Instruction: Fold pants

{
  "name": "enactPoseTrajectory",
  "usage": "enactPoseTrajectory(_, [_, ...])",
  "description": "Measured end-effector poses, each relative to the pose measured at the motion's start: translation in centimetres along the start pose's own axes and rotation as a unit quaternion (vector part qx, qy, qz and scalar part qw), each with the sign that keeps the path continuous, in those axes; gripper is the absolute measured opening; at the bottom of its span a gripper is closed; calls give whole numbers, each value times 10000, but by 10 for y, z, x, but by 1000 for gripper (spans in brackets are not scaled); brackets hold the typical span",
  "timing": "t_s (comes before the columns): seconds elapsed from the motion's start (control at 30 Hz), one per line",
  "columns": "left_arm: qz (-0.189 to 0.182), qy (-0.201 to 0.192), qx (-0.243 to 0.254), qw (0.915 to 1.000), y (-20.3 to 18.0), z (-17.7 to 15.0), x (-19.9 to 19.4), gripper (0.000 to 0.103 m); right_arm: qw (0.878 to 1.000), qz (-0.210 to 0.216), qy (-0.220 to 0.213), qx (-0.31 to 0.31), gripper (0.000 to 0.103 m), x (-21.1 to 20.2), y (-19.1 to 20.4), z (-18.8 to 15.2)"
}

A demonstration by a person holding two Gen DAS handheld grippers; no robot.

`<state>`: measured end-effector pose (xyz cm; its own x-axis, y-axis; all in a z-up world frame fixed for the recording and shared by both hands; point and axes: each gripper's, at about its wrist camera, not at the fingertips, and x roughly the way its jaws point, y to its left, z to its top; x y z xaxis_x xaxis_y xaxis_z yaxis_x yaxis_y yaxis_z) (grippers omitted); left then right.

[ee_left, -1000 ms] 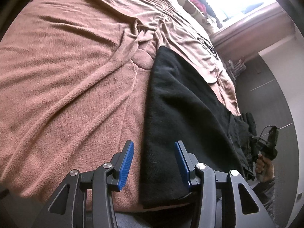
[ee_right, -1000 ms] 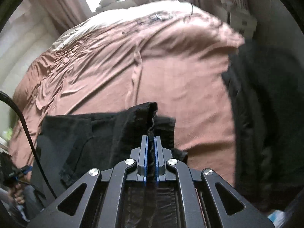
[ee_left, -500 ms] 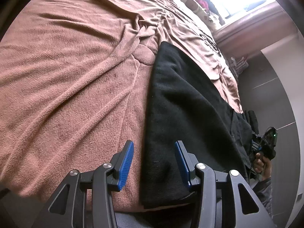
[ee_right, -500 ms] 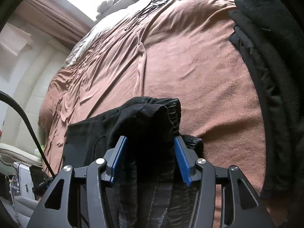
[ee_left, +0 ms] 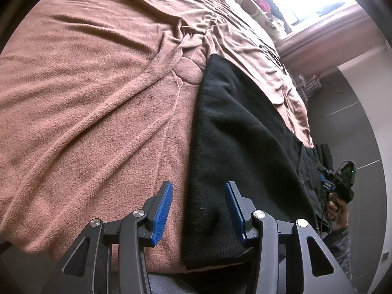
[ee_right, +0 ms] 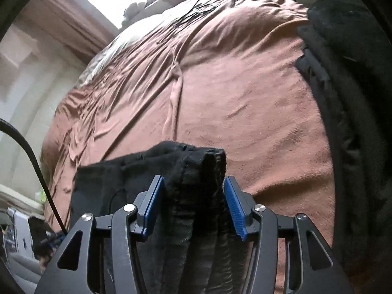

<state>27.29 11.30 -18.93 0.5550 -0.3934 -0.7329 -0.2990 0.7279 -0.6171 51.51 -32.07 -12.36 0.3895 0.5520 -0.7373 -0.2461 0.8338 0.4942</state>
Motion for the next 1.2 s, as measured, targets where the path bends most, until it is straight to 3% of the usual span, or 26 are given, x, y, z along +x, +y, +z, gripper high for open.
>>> enactPoseTrajectory(0.17, [1,14,-19,10000,1,0,0,47,9996,-114,-95,-220,52,2,9,5])
enactPoseTrajectory(0.23, [16,14,-7,10000,1,0,0,47,9987,-326,-158,-350,32,0,16,8])
enactPoseTrajectory(0.27, [17,18,-2,10000,1,1,0,47,9981,-449,-179,-385,15,-2,15,8])
enactPoseTrajectory(0.3, [24,25,8,10000,0,1,0,47,9981,-443,-192,-380,8,-5,13,8])
enactPoseTrajectory(0.53, [102,250,207,9994,-8,-1,9,47,9941,-569,-506,-772,4,-25,34,7])
enactPoseTrajectory(0.7, [165,402,441,9981,-15,-5,15,47,9933,-744,-543,-701,3,-27,30,13])
enactPoseTrajectory(0.87, [128,424,424,9981,-13,-5,15,47,9928,-1078,-10,-519,4,3,21,16])
enactPoseTrajectory(0.97, [77,416,373,9984,-11,-5,15,47,9922,-1155,-117,-460,18,-7,25,14])
enactPoseTrajectory(1.07, [53,426,337,9985,-10,-4,15,47,9917,-1114,-355,-528,46,-30,37,9])
enactPoseTrajectory(1.2, [55,422,356,9985,-10,-4,14,47,9908,-913,-311,-947,47,-48,65,-6])
